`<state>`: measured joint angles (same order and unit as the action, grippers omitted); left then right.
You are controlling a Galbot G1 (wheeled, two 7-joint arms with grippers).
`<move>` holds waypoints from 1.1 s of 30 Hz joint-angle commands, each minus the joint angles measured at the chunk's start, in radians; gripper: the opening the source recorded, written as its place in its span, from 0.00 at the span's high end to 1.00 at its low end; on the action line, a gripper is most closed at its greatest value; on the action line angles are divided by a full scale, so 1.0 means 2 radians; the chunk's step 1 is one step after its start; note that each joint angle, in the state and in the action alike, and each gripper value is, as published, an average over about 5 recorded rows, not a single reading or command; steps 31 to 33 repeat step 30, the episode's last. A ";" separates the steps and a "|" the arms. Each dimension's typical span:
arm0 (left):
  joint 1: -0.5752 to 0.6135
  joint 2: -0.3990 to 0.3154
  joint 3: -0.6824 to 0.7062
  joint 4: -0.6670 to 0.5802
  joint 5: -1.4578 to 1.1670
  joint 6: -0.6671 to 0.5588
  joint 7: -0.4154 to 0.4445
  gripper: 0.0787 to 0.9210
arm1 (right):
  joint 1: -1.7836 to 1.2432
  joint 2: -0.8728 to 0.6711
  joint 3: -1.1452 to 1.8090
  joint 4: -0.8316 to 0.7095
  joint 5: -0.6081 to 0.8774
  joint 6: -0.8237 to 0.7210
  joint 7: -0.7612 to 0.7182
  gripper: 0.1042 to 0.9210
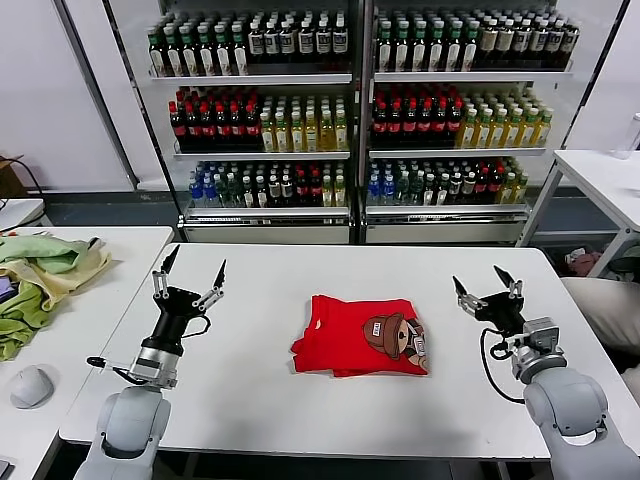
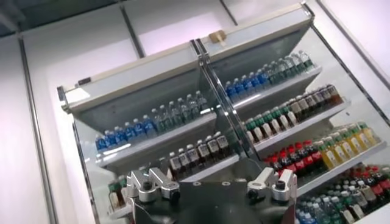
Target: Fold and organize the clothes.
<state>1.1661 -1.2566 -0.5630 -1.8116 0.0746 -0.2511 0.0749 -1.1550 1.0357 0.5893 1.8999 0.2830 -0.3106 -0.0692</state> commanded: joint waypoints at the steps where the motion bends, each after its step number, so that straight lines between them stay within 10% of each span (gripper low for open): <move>1: -0.006 -0.014 -0.009 0.047 0.100 -0.066 0.005 0.12 | 0.015 0.005 0.013 -0.031 -0.019 0.016 0.006 0.12; 9: -0.017 -0.022 -0.018 0.051 0.160 -0.087 -0.013 0.12 | 0.018 0.012 0.017 -0.036 -0.105 0.061 0.012 0.12; 17: -0.019 -0.021 0.001 0.021 -0.117 0.053 0.091 0.12 | 0.029 0.031 0.006 -0.054 -0.123 0.099 0.035 0.12; 33: -0.003 -0.021 0.010 -0.011 -0.080 0.076 0.013 0.12 | 0.018 0.030 0.009 -0.083 -0.145 0.095 0.033 0.12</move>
